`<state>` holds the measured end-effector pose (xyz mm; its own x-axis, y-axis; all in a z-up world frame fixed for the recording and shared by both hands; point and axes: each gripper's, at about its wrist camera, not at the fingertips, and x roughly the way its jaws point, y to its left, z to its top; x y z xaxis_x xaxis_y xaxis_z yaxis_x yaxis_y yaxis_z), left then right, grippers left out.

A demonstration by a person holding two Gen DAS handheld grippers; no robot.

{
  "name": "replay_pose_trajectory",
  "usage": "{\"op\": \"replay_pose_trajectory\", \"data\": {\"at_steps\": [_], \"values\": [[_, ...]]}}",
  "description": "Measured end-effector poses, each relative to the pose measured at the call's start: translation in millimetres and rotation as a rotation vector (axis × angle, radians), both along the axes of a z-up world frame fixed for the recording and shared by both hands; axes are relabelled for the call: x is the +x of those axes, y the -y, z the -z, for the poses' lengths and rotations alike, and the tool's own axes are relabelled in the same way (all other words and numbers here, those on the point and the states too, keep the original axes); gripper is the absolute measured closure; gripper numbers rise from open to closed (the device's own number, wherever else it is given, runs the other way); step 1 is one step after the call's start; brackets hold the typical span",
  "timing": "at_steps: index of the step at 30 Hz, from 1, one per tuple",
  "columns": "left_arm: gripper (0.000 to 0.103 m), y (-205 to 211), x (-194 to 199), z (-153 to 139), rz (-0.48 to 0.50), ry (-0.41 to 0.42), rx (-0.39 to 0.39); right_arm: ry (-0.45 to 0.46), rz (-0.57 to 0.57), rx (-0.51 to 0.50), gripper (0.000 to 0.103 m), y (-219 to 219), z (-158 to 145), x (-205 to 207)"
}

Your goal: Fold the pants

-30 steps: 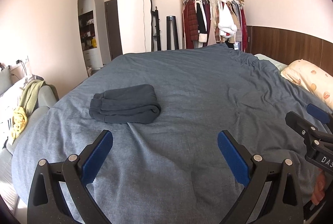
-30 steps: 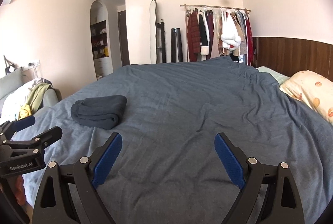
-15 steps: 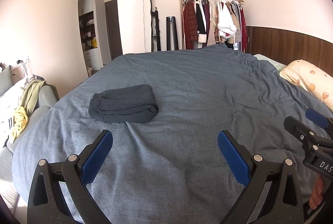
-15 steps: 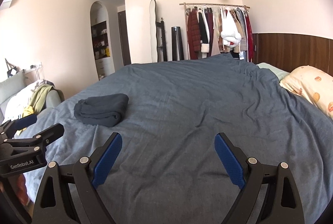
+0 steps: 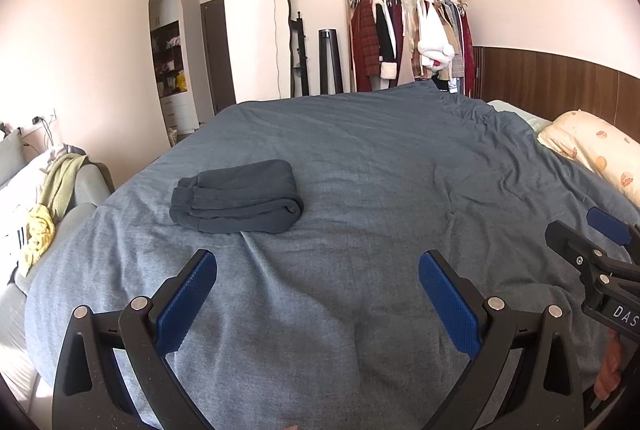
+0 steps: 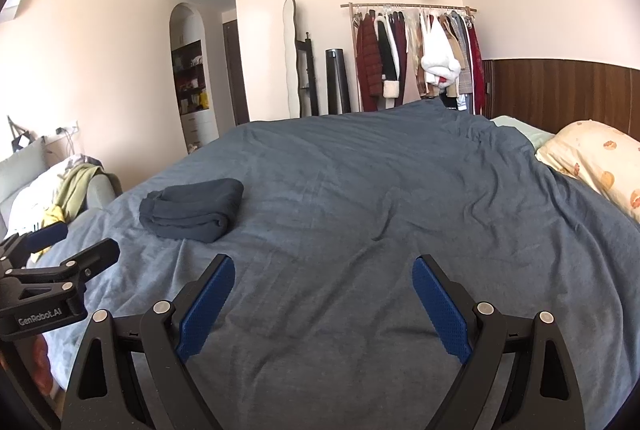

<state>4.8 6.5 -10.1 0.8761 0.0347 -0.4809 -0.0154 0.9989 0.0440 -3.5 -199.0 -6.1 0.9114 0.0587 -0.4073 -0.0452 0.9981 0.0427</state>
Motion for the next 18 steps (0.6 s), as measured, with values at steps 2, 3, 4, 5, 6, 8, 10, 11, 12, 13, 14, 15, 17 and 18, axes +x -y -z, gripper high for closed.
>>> {"op": "replay_pose_trajectory", "data": {"at_steps": [2, 3, 4, 5, 6, 8, 10, 11, 12, 13, 14, 15, 17, 18], "values": [[0.0, 2.0, 0.7, 1.5, 0.004, -0.006, 0.01, -0.002, 0.0, 0.002, 0.012, 0.0, 0.0, 0.0], [0.0, 3.7, 0.6, 1.7, 0.005, -0.007, 0.012, -0.003, 0.0, 0.002, 0.012, 0.1, 0.2, 0.3], [0.0, 4.6, 1.0, 2.5, 0.007, -0.009, 0.015, -0.003, 0.001, 0.001, 0.012, 0.1, 0.4, 0.4], [0.0, 5.3, 1.0, 3.3, 0.009, -0.01, 0.017, -0.003, 0.001, 0.0, 0.012, 0.3, 0.6, 0.5], [0.0, 5.8, 0.6, 3.9, 0.008, -0.009, 0.019, -0.004, 0.002, 0.0, 0.012, 0.1, 1.1, 0.8], [0.0, 6.4, 0.4, 4.4, 0.005, -0.009, 0.019, -0.004, 0.001, 0.0, 0.012, -0.1, 1.6, 1.0], [0.0, 6.0, 1.0, 4.6, 0.006, -0.008, 0.018, -0.004, 0.003, 0.0, 0.012, -0.2, 1.6, 1.0], [0.0, 6.0, 1.3, 4.8, 0.007, -0.009, 0.017, -0.005, 0.004, 0.0, 0.012, -0.4, 2.5, 1.2], [0.0, 5.2, 1.0, 4.5, 0.007, -0.009, 0.017, -0.005, 0.003, 0.0, 0.012, -0.4, 2.6, 1.3], [0.0, 5.4, 1.3, 4.9, 0.005, -0.008, 0.014, -0.006, 0.004, 0.0, 0.012, -0.4, 2.7, 1.4], [0.0, 5.3, 1.4, 5.0, 0.007, -0.007, 0.015, -0.007, 0.005, 0.0, 0.012, -1.5, 3.2, 1.2], [0.0, 6.1, 1.4, 5.1, 0.004, -0.006, 0.014, -0.008, 0.003, 0.0, 0.012, -1.5, 3.5, 1.4], [0.0, 7.7, 2.0, 5.9, -0.002, -0.007, 0.012, -0.007, 0.004, 0.0, 0.012, -1.9, 4.0, 1.4], [0.0, 6.9, 1.3, 5.5, -0.001, -0.007, 0.011, -0.007, 0.004, 0.0, 0.012, -1.7, 4.1, 1.4]]}}
